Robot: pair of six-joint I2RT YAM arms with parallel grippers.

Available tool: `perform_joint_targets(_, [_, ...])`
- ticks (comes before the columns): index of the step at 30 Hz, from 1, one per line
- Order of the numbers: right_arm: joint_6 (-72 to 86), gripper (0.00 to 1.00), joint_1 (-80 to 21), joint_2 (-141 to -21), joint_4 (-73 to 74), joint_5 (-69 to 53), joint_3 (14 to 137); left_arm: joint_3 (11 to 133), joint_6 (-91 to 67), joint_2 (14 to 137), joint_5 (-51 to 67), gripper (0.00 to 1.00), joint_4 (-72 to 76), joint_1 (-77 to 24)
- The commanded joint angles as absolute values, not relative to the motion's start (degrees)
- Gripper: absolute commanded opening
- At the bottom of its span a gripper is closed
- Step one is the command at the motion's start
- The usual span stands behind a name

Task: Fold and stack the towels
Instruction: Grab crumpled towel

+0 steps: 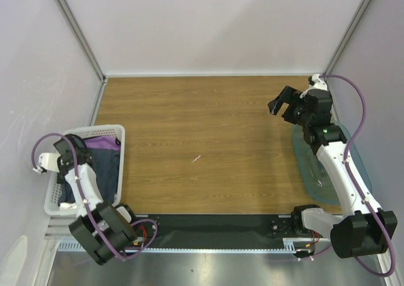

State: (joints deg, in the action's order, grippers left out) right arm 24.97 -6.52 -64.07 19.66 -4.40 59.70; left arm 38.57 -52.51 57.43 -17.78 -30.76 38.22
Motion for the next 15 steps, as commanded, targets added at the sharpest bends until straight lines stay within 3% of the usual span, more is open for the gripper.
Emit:
perform_joint_targets(1, [27.24,1.0,-6.68,-63.98,18.28,-4.66,62.58,38.4,-49.14,62.57,-16.08,0.83,-22.6,37.54])
perform_joint_targets(8, [26.28,1.0,-6.77,-64.07,20.12,-3.61,65.47,45.7,-47.02,73.91,-26.97,0.81,-26.09,26.29])
perform_joint_targets(15, [25.22,1.0,-6.68,-63.99,21.88,-1.58,66.71,46.58,-48.08,77.7,-31.55,0.67,-27.16,24.96])
